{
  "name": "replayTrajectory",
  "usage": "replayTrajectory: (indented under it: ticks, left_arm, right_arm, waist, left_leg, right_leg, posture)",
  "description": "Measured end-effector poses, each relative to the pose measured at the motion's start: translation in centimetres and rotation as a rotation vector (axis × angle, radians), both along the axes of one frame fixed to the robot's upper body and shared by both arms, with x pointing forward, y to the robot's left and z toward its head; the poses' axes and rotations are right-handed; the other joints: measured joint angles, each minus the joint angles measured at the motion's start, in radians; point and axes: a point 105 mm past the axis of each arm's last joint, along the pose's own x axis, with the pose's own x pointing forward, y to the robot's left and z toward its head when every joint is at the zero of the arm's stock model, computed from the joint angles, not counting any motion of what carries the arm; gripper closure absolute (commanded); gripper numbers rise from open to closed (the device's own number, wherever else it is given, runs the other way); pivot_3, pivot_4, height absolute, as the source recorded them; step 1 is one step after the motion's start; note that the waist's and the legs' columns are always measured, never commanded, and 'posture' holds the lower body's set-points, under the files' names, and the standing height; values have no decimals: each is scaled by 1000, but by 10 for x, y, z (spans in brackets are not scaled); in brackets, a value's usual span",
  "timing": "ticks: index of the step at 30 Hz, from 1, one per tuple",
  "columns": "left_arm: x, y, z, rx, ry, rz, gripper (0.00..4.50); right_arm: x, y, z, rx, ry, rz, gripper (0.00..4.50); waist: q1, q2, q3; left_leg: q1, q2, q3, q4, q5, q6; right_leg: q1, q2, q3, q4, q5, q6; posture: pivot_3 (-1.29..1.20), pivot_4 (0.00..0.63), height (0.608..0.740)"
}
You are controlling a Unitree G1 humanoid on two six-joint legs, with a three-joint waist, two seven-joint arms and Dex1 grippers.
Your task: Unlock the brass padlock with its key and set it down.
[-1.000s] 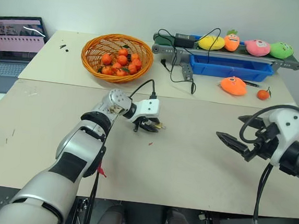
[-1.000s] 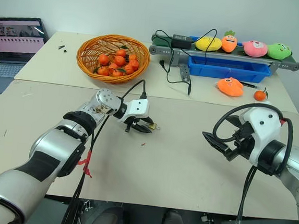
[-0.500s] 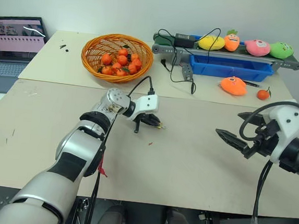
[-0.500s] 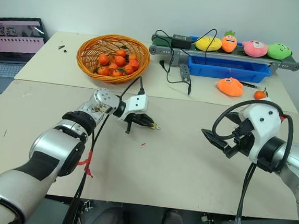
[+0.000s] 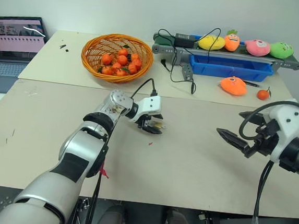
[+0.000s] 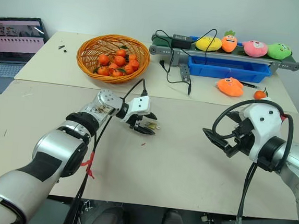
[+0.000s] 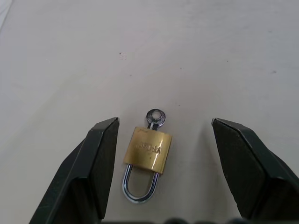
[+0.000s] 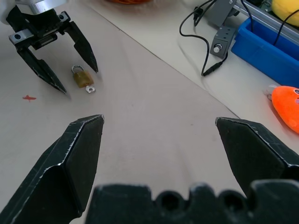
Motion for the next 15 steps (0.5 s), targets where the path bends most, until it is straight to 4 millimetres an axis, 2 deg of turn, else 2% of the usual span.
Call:
replayTrajectory:
  ticks: [6, 15]
  left_arm:
    - [-2, 3, -8, 77, -9, -24, 1118]
    - [-2, 4, -9, 83, -16, -22, 1118]
  right_arm:
    - [-1, 2, 2, -5, -12, 1, 0]
    - [-4, 5, 3, -7, -23, 2, 0]
  waist:
    - [0, 0, 0]
    - [0, 0, 0]
  left_leg:
    - [0, 0, 0, 0, 0, 0]
    - [0, 0, 0, 0, 0, 0]
  right_leg:
    - [0, 0, 0, 0, 0, 0]
    - [0, 0, 0, 0, 0, 0]
  posture:
    - [0, 150, 740]
    - [0, 150, 740]
